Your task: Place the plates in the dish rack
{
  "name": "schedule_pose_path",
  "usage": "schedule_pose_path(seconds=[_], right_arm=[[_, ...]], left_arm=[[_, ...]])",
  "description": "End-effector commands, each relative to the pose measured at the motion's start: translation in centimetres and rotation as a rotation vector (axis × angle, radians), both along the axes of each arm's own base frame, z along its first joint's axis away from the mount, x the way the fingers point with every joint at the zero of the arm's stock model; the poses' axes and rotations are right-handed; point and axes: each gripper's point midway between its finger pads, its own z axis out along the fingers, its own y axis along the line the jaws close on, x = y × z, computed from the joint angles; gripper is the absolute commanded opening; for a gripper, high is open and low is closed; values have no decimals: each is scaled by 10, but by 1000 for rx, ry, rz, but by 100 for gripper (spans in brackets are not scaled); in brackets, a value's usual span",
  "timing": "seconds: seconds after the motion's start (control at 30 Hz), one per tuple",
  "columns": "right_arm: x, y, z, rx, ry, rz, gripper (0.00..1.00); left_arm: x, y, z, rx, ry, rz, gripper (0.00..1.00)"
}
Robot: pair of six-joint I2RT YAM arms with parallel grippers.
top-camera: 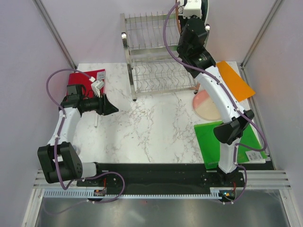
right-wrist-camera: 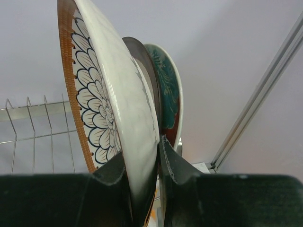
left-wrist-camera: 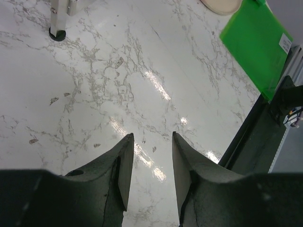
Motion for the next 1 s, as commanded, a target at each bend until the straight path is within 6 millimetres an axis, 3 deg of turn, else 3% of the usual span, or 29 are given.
schedule_pose_path(seconds=[0.0,0.2,0.37,0.67,0.83,0.97], right_arm=[[-15,-13,48,102,-169,-20,0],[-10,-14,45,93,-177,-46,0],[-12,-16,62,82,-232,-56,0],[-11,-19,59,76,-227,-89,0],[-20,-25,74,69,-273,-100,0],[-19,-26,67,55,-236,-107,0]], left_arm=[[5,-3,-1,-24,0,-9,45],[9,-5,-5,-38,10,-20,45],[11,-6,-7,-44,17,-27,45],[9,-8,-8,-59,22,-43,45],[7,-10,-10,-72,33,-53,45],[7,-12,-11,-79,34,-63,45]])
